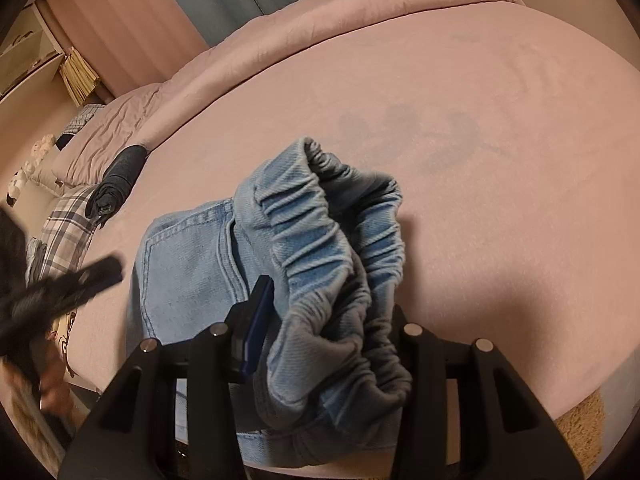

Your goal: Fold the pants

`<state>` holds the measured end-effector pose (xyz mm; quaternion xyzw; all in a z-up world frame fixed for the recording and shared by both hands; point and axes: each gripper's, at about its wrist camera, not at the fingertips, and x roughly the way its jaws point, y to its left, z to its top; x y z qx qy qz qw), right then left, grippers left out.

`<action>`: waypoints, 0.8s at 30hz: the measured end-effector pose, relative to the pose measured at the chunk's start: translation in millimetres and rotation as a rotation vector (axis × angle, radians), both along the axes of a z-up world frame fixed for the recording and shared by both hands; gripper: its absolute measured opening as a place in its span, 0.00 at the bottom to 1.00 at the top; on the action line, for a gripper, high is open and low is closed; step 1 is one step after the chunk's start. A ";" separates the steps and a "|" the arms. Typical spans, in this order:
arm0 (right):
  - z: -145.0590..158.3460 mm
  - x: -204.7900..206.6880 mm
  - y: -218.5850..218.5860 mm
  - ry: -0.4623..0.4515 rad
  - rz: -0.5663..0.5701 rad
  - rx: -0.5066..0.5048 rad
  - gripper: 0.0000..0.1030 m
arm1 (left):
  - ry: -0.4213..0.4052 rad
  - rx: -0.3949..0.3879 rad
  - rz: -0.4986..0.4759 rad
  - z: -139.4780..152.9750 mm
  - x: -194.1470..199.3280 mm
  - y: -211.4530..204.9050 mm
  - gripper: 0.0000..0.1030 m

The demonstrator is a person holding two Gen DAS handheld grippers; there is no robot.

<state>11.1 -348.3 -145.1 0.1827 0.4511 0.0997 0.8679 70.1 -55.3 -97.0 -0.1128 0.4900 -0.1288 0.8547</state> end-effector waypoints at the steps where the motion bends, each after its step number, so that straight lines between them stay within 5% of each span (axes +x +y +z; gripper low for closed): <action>1: -0.2 0.3 0.7 -0.002 0.002 -0.002 0.41 | 0.010 0.030 0.014 -6.1 8.1 -2.4 0.49; 5: -0.1 0.8 -0.4 -0.005 0.006 -0.007 0.41 | 0.062 0.062 0.042 -41.2 16.9 -4.6 0.52; 24: -1.5 -1.5 -3.8 -0.022 0.008 -0.019 0.42 | 0.056 0.045 -0.001 -35.5 -55.5 3.0 0.52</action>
